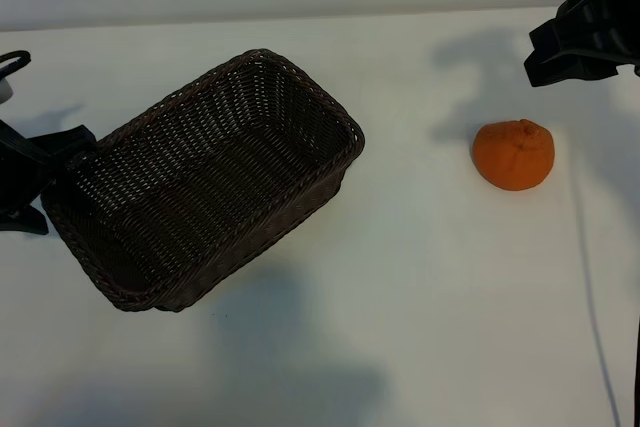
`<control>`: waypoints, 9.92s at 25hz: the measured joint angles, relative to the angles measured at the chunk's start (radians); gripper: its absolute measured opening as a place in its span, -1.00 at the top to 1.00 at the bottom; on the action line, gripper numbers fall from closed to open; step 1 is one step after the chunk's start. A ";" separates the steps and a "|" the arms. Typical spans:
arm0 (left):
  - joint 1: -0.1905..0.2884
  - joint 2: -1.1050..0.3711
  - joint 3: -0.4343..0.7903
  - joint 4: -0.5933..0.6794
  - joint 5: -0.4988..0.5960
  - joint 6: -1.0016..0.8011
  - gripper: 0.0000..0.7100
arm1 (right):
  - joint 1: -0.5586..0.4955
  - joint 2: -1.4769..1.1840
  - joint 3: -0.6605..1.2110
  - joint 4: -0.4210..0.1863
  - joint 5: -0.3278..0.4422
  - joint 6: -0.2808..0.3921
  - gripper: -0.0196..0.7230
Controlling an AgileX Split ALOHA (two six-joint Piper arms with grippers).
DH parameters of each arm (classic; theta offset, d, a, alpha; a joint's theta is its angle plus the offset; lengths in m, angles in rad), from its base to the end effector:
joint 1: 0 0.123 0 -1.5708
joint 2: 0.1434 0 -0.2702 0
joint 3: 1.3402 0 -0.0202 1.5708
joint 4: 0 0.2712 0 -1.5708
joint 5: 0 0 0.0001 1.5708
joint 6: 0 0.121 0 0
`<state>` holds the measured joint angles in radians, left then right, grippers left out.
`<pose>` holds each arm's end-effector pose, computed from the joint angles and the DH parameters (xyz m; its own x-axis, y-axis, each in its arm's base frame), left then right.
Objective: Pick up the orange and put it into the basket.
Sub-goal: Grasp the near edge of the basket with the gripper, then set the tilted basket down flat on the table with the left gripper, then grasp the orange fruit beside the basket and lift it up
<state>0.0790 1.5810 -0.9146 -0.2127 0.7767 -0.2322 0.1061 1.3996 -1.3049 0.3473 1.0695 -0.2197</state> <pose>0.3066 0.0063 0.1418 -0.8835 -0.4426 -0.1538 -0.4065 0.8873 -0.2179 0.3155 0.0699 0.3110 -0.8501 -0.1361 -0.5087 -0.2893 0.9279 0.2351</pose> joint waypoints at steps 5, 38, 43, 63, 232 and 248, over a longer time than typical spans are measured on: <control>0.000 0.004 0.000 -0.001 -0.025 0.000 -0.27 | 0.000 0.000 0.000 0.000 0.000 0.000 -0.11; 0.001 0.107 0.122 -0.221 -0.115 0.201 0.55 | 0.000 0.000 0.000 0.013 -0.019 0.000 -0.11; 0.001 0.075 0.031 -0.180 -0.017 0.208 0.55 | 0.000 0.000 0.000 0.014 -0.019 0.000 -0.11; 0.002 0.050 -0.308 -0.070 0.374 0.309 0.55 | 0.000 0.000 0.000 0.014 -0.019 0.000 -0.11; -0.181 0.610 -0.839 -0.185 0.398 0.329 -0.15 | 0.000 0.000 0.000 0.040 0.001 0.000 -0.11; -0.181 0.402 -0.842 -0.151 0.398 0.329 -0.15 | 0.000 0.000 0.000 0.040 0.001 0.000 -0.11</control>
<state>-0.1015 1.9827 -1.7571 -0.3636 1.1748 0.0973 0.1061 1.3996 -1.3049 0.3877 1.0700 -0.2197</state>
